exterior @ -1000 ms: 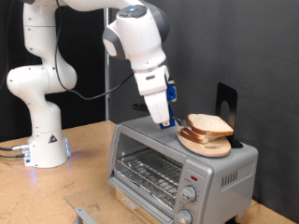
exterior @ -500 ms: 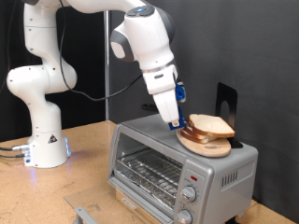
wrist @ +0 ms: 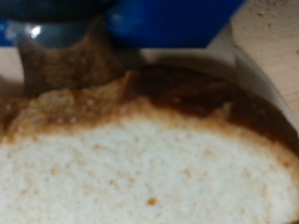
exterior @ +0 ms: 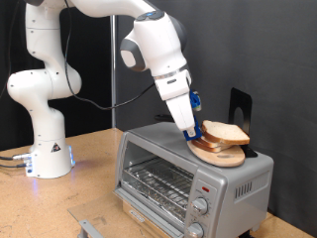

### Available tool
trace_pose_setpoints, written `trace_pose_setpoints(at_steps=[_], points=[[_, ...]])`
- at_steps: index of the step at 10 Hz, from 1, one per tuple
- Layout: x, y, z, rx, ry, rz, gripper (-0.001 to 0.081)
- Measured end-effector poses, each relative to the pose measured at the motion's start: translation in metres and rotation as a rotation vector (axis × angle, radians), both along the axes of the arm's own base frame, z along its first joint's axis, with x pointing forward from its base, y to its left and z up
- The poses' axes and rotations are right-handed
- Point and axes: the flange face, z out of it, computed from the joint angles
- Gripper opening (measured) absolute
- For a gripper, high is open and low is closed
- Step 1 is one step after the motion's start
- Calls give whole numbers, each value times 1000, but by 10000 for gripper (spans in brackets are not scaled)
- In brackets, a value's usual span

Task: Make a piece of toast with the oven

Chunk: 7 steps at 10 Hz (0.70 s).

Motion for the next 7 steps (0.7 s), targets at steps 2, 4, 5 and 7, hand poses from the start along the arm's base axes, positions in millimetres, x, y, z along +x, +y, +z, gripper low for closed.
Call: trace_pose_setpoints(at_steps=[2,4,5,7], points=[[-7,-1,2,31,-39,15,436],[-19,-3,12,76,-71,28,432],[-26,-4,19,87,-85,29,422],[-38,-8,28,90,-99,25,413]])
